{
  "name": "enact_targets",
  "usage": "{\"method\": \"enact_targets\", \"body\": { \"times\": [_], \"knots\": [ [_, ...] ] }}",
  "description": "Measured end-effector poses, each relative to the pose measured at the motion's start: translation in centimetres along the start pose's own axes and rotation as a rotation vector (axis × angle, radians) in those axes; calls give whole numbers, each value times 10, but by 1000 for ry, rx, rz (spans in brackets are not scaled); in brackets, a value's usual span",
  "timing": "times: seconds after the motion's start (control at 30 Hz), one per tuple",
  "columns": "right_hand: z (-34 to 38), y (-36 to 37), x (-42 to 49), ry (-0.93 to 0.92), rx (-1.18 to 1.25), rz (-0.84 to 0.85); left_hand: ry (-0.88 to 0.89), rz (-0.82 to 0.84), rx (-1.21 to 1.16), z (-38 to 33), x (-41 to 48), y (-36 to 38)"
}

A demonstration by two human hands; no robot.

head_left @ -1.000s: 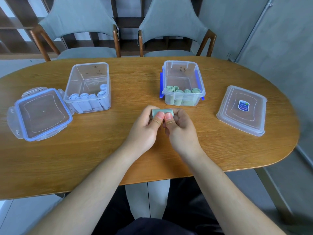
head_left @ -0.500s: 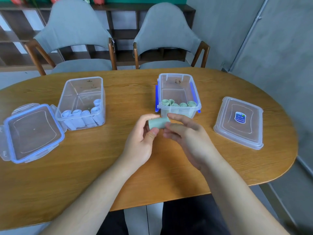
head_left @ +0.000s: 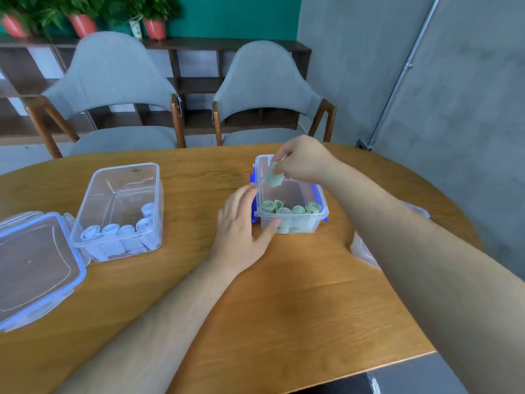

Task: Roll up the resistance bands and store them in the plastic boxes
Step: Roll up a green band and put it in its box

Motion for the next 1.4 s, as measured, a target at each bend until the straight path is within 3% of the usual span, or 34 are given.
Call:
{"method": "enact_targets", "body": {
  "times": [0.07,0.2,0.77,1.13,1.4],
  "knots": [
    [3,20,10,-2,-130,128,26,16,-9,-2,1,2],
    [1,42,17,72,-63,280,94,42,26,-5,-1,6],
    [-7,61,14,44,-6,499,105,9,-29,-6,-2,6],
    [-11,69,14,32,-74,541,91,35,-31,-4,-2,8],
    [-10,66,10,43,-146,482,21,77,-62,-2,0,9]
  ]
}}
Point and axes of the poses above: each hand's wrist, its own x-axis towards the middle knuckle, its own y-axis out of the palm, z = x × y, the point moved 8 cm from there along x, towards the middle knuckle, and after that the axes turned 8 degrees about -z, right-handed, at the moved point
